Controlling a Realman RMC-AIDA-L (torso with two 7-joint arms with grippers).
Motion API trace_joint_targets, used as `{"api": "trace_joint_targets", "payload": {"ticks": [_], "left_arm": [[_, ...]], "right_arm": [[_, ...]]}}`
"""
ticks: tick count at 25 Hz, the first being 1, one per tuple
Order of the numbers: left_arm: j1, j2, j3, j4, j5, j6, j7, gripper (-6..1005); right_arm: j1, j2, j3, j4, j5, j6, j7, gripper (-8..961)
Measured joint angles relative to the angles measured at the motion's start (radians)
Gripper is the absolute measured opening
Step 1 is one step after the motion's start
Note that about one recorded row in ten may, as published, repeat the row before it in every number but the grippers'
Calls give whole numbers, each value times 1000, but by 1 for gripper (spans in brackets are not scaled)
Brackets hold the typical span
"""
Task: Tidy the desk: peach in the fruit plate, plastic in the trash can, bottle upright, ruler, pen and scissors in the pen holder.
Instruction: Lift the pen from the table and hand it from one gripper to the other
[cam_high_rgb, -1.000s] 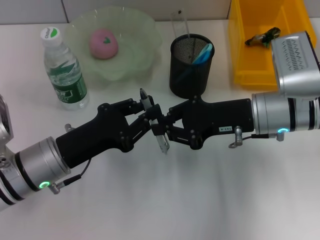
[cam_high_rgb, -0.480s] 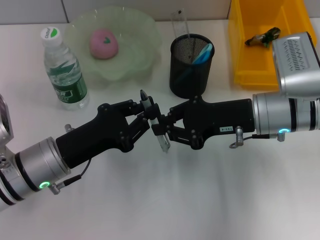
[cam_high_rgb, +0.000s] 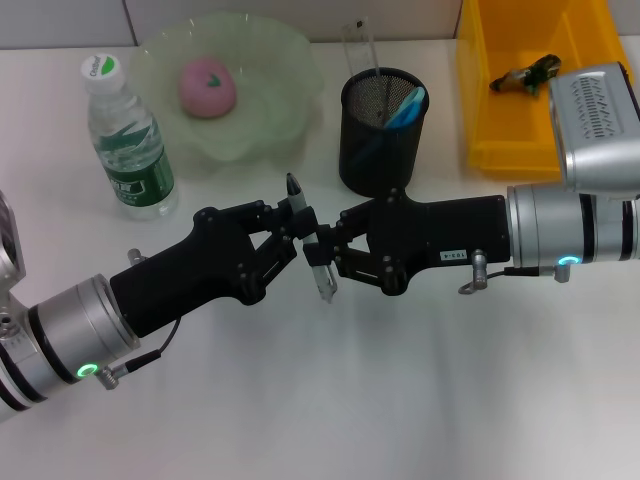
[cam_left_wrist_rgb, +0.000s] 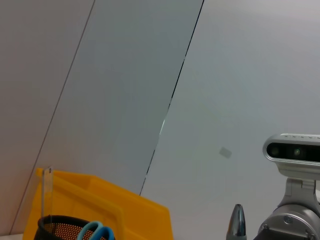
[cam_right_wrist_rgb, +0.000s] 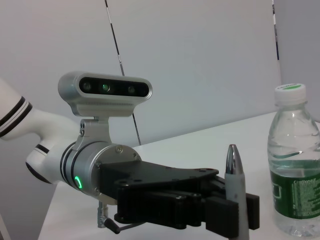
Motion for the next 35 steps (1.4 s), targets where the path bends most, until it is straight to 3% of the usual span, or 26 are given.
{"api": "trace_joint_targets", "payload": {"ticks": [35], "left_arm": [[-8, 0, 13, 7, 8, -5, -8, 158]], "right_arm": [[-1, -1, 12, 5, 6, -7, 7, 143]]}}
